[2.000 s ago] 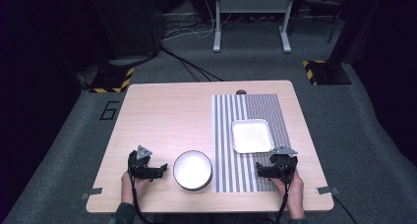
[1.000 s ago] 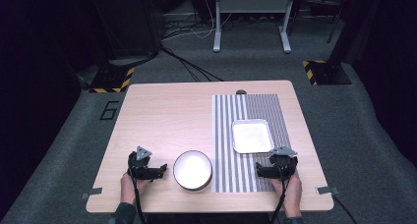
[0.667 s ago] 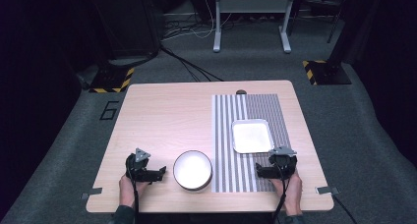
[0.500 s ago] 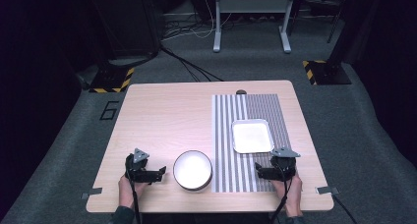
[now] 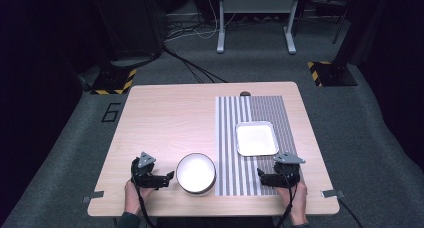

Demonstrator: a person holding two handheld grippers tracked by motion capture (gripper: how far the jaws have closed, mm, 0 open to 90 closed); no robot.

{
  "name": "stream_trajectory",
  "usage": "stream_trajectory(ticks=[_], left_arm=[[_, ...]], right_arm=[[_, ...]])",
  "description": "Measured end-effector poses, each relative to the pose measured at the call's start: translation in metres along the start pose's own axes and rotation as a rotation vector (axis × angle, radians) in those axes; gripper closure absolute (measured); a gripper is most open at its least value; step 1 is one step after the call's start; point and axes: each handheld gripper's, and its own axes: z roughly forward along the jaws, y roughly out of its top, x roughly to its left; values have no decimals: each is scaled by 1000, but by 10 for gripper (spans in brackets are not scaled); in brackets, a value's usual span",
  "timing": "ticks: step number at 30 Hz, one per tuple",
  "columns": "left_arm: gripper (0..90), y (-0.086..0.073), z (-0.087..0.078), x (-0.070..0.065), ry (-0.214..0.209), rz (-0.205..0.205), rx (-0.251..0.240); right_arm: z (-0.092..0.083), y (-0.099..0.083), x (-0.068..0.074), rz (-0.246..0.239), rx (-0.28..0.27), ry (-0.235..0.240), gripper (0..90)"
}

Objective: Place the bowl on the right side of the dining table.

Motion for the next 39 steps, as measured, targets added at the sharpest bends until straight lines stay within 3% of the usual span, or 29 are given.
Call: stream_trajectory(ticks=[3,6,12,17,22,27,33,39], left_arm=[[17,-2,-3,2,2,-2,-1],[23,-3,-9,5,-2,-28,-12],[25,-1,-20,7,-38,-56,-31],[28,6,-27,2,-32,-27,-33],[29,11,-33,0,-38,-20,-42],[28,17,-36,-2,-65,-30,-61],[28,22,-40,-6,-56,-4,-65],[29,28,-48,-5,-76,-14,-97]], right_arm=[[-1,3,4,-11,1,-5,51],[-3,7,9,-12,-2,9,53],[-2,16,20,-32,-5,44,60],[-4,22,24,-37,-4,70,64],[-7,28,29,-42,-13,85,64],[-10,33,32,-31,-26,138,66],[-14,40,37,-51,-24,148,65],[-19,47,44,-69,-38,164,67]])
